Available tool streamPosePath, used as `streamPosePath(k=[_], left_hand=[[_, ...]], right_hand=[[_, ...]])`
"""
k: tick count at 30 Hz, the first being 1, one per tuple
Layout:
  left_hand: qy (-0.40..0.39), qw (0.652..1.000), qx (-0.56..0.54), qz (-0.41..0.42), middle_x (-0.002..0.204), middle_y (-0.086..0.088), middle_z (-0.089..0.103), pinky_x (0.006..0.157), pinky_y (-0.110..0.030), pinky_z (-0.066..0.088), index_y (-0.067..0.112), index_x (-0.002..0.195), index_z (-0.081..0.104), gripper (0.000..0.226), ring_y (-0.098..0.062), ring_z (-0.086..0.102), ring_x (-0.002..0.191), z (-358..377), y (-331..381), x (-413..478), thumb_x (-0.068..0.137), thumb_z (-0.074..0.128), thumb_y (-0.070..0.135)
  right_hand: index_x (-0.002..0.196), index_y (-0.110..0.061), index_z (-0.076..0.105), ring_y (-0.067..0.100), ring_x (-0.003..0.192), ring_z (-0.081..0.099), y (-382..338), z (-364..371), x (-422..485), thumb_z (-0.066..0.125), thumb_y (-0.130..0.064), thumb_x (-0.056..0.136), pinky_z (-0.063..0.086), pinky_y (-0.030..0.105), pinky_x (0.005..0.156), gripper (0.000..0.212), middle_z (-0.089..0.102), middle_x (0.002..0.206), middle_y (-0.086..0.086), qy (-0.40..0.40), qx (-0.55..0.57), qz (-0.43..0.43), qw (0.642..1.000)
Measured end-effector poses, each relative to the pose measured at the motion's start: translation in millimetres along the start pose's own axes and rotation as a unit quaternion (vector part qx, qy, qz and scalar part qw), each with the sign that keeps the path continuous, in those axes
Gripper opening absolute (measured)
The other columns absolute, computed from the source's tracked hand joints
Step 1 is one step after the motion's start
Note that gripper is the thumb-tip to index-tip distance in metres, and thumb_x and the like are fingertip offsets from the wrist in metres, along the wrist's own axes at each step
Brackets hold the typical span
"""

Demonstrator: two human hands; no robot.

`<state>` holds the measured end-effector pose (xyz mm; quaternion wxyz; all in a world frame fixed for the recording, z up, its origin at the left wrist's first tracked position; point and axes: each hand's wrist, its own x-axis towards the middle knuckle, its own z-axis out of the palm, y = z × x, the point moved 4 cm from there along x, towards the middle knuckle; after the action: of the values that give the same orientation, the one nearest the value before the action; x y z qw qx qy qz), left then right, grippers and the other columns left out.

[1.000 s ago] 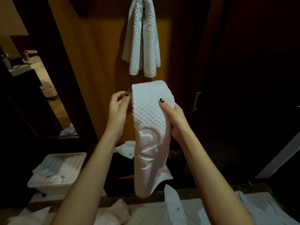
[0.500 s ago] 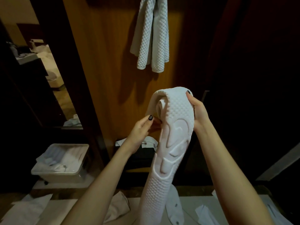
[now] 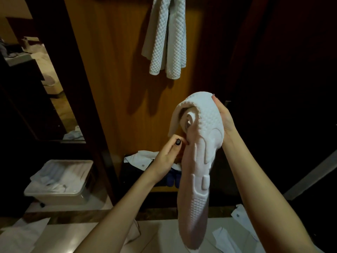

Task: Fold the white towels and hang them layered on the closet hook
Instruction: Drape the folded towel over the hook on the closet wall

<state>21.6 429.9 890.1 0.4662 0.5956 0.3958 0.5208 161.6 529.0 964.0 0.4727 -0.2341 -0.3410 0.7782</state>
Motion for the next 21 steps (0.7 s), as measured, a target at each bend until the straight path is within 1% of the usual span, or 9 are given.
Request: streamPosePath(k=[2, 3, 5, 7, 9, 14, 16, 19, 21], left_hand=[[0.064, 0.997, -0.033, -0.013, 0.109, -0.022, 0.060, 0.095, -0.054, 0.045, 0.011, 0.114, 0.056, 0.049, -0.032, 0.058, 0.106, 1, 1, -2, 0.096, 0.046, 0.055], [0.107, 0.991, -0.067, -0.038, 0.111, -0.027, 0.060, 0.107, -0.058, 0.038, 0.002, 0.121, 0.052, 0.058, -0.039, 0.057, 0.111, -3, 0, -3, 0.095, 0.048, 0.054], [0.147, 0.980, -0.121, -0.058, 0.101, -0.024, 0.066, 0.105, -0.065, 0.037, 0.008, 0.120, 0.054, 0.053, -0.045, 0.059, 0.108, -11, -1, -4, 0.091, 0.047, 0.051], [0.109, 0.989, -0.089, -0.049, 0.100, -0.018, 0.068, 0.103, -0.061, 0.042, 0.025, 0.112, 0.061, 0.035, -0.040, 0.062, 0.105, -11, 2, -1, 0.095, 0.049, 0.053], [0.049, 0.998, -0.024, -0.010, 0.102, -0.012, 0.070, 0.095, -0.051, 0.049, 0.031, 0.100, 0.069, 0.026, -0.032, 0.065, 0.102, -3, 11, 1, 0.095, 0.050, 0.048], [0.030, 0.999, 0.023, 0.036, 0.080, 0.007, 0.067, 0.076, -0.021, 0.052, 0.026, 0.080, 0.068, 0.024, -0.009, 0.064, 0.081, -3, 24, 0, 0.098, 0.052, 0.029], [0.002, 0.998, 0.050, 0.033, 0.078, 0.006, 0.066, 0.078, -0.024, 0.051, 0.019, 0.082, 0.068, 0.027, -0.010, 0.063, 0.080, -3, 23, -3, 0.098, 0.050, 0.031], [-0.028, 0.998, 0.059, 0.019, 0.082, -0.012, 0.065, 0.079, -0.034, 0.049, 0.004, 0.087, 0.069, 0.035, -0.018, 0.060, 0.083, 0, 18, -10, 0.094, 0.049, 0.033], [-0.049, 0.995, 0.087, 0.004, 0.076, -0.018, 0.058, 0.074, -0.031, 0.043, -0.003, 0.079, 0.065, 0.046, -0.015, 0.054, 0.076, 3, 14, -12, 0.093, 0.050, 0.037]], right_hand=[[0.120, -0.007, 0.063, 0.019, 0.092, 0.069, -3, 2, -1, 0.056, -0.039, 0.093, 0.057, 0.031, 0.082, 0.043, 0.069, 0.106, 0.008, -0.013, 0.002, -0.008, 1.000], [0.114, -0.008, 0.067, 0.019, 0.090, 0.070, -4, 4, -1, 0.057, -0.038, 0.093, 0.058, 0.031, 0.080, 0.038, 0.071, 0.103, 0.007, -0.017, 0.004, -0.011, 1.000], [0.102, -0.009, 0.075, 0.018, 0.086, 0.071, -6, 5, -3, 0.058, -0.037, 0.095, 0.059, 0.030, 0.076, 0.033, 0.072, 0.097, 0.006, -0.017, 0.010, -0.016, 1.000], [0.103, -0.009, 0.074, 0.017, 0.085, 0.071, -9, 7, -2, 0.056, -0.036, 0.096, 0.059, 0.030, 0.075, 0.034, 0.072, 0.096, 0.006, -0.020, 0.015, -0.025, 0.999], [0.116, -0.007, 0.065, 0.018, 0.090, 0.068, -14, 11, -1, 0.054, -0.037, 0.097, 0.055, 0.031, 0.081, 0.037, 0.067, 0.104, 0.008, -0.025, 0.012, -0.032, 0.999], [0.117, -0.005, 0.060, 0.018, 0.081, 0.069, -17, 15, 1, 0.051, -0.037, 0.098, 0.058, 0.031, 0.072, 0.038, 0.069, 0.095, 0.009, -0.036, 0.019, -0.036, 0.999], [0.110, -0.006, 0.062, 0.017, 0.077, 0.069, -18, 15, 0, 0.049, -0.036, 0.100, 0.057, 0.030, 0.069, 0.035, 0.069, 0.089, 0.007, -0.033, 0.028, -0.046, 0.998], [0.100, -0.006, 0.067, 0.015, 0.072, 0.068, -18, 17, 2, 0.050, -0.035, 0.099, 0.057, 0.029, 0.066, 0.033, 0.070, 0.083, 0.006, -0.031, 0.041, -0.059, 0.997], [0.100, -0.007, 0.067, 0.015, 0.071, 0.068, -17, 18, 2, 0.051, -0.035, 0.099, 0.057, 0.028, 0.065, 0.032, 0.069, 0.083, 0.005, -0.035, 0.041, -0.057, 0.997]])
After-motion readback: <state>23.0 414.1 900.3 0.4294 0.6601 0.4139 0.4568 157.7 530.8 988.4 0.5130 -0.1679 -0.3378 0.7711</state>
